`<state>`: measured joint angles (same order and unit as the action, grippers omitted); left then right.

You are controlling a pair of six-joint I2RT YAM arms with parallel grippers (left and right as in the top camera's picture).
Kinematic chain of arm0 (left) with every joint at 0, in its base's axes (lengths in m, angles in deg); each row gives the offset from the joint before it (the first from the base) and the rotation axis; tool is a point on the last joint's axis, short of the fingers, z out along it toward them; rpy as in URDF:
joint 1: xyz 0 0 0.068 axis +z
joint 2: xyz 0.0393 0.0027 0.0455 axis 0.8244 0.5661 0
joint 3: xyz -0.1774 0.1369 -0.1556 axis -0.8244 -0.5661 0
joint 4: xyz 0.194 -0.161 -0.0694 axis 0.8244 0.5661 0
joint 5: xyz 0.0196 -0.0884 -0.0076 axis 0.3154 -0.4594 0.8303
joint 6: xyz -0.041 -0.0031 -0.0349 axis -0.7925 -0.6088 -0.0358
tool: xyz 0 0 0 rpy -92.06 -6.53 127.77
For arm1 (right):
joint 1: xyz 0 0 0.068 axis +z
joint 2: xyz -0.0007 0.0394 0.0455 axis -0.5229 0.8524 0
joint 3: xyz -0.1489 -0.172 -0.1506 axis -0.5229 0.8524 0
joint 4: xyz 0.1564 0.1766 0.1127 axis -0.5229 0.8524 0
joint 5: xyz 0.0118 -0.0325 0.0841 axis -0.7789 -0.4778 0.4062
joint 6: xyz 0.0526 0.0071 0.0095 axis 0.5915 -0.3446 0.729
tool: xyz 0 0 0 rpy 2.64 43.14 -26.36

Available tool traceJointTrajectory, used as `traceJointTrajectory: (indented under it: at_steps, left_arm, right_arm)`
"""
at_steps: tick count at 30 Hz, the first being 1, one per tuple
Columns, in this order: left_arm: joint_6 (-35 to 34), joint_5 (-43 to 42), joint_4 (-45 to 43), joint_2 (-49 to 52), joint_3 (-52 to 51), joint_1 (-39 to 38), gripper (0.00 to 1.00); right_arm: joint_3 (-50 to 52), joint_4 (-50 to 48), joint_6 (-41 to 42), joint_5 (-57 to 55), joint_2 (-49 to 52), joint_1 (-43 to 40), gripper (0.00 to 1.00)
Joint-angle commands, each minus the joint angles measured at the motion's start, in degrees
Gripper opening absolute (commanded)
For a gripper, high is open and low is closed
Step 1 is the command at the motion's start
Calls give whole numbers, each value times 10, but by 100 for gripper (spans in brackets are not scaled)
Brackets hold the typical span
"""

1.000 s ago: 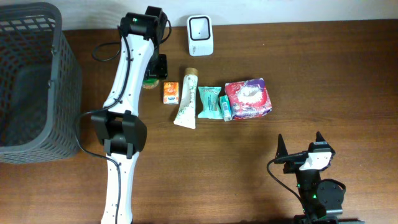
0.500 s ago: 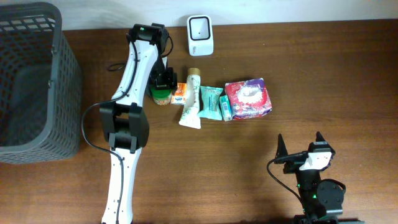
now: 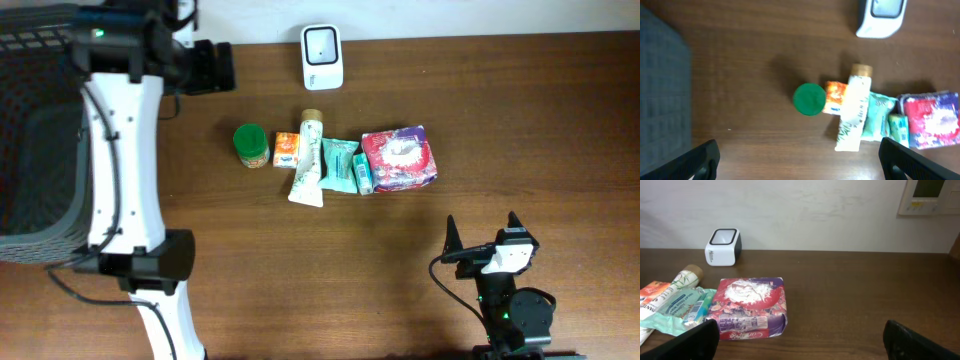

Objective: Scan the item barcode
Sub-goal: 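Retract the left arm and raise the right arm toward the items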

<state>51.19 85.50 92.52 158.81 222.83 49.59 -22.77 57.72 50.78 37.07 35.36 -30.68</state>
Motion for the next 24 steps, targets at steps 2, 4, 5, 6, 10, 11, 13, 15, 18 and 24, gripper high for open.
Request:
traceJointTrajectory:
  at_steps: [2, 4, 5, 6, 10, 11, 13, 15, 18, 24]
  left_arm:
    - [8, 21, 1, -60, 2, 62, 100]
    - [-39, 21, 0, -92, 2, 144, 99]
    - [-53, 19, 0, -97, 2, 164, 99]
    - [-60, 10, 1, -99, 2, 194, 99]
    - [-84, 21, 0, -99, 2, 267, 99]
    - [-84, 26, -1, -99, 2, 294, 99]
    - [-84, 46, -1, -98, 1, 327, 99]
    - [-84, 46, 0, -98, 0, 336, 99]
    - [-84, 45, -6, -98, 0, 335, 99]
    - [-84, 45, -9, -98, 0, 335, 99]
  right_arm:
    - [5, 2, 3, -3, -4, 3, 99]
    - [5, 2, 3, -3, -4, 3, 99]
    - [5, 2, 3, -3, -4, 3, 99]
    - [5, 2, 3, -3, -4, 3, 99]
    - [5, 2, 3, -3, -4, 3, 99]
    - [5, 2, 3, -6, -4, 3, 99]
    - [5, 2, 3, -3, -4, 3, 99]
    - [5, 2, 3, -3, -4, 3, 99]
    - [5, -22, 3, -7, -4, 3, 99]
    - [5, -365, 3, 31, -4, 3, 99]
